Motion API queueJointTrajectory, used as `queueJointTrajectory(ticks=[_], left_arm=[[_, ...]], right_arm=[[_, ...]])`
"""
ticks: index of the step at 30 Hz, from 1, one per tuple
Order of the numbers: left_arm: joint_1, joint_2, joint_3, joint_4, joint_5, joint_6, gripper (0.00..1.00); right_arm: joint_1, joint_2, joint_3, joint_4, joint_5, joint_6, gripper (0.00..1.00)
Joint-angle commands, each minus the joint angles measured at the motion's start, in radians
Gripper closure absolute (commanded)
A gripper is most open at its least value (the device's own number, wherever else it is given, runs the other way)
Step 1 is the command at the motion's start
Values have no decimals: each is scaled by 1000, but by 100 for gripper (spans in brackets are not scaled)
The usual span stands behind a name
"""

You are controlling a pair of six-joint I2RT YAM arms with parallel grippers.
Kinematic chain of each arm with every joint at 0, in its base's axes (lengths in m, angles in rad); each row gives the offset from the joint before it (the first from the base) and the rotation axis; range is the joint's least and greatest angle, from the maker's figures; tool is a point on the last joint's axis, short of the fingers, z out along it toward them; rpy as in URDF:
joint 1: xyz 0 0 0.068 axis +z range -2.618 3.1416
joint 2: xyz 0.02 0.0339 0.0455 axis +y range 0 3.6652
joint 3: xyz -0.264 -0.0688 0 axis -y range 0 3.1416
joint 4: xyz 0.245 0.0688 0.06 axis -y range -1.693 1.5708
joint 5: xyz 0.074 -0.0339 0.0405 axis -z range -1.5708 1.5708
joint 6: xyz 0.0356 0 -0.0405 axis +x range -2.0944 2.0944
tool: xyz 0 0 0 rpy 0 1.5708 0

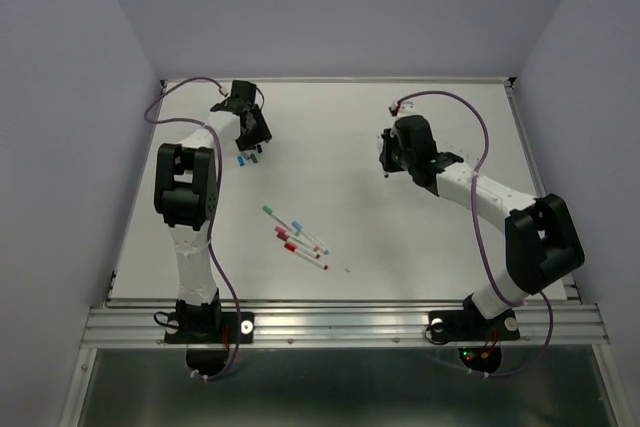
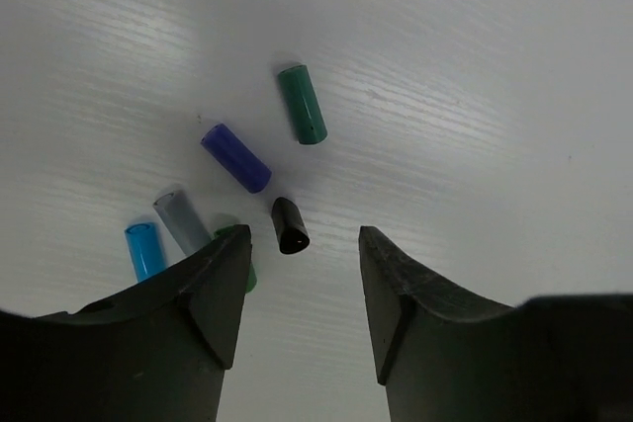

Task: Open the pen caps

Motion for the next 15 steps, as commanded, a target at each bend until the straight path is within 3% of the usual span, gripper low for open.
queueJointTrajectory(ticks=[1,5,15], left_arm=[[-21,-120,22,5,-7,18,39],[-29,-204,-4,26,-13,13,28],[-44,-347,-116,69,-10,9,26]], right_arm=[[-26,13,42,-21,103,38,99],[-62,56,76,-49,206,103,99],[-135,289,231,-107,424,230,99]])
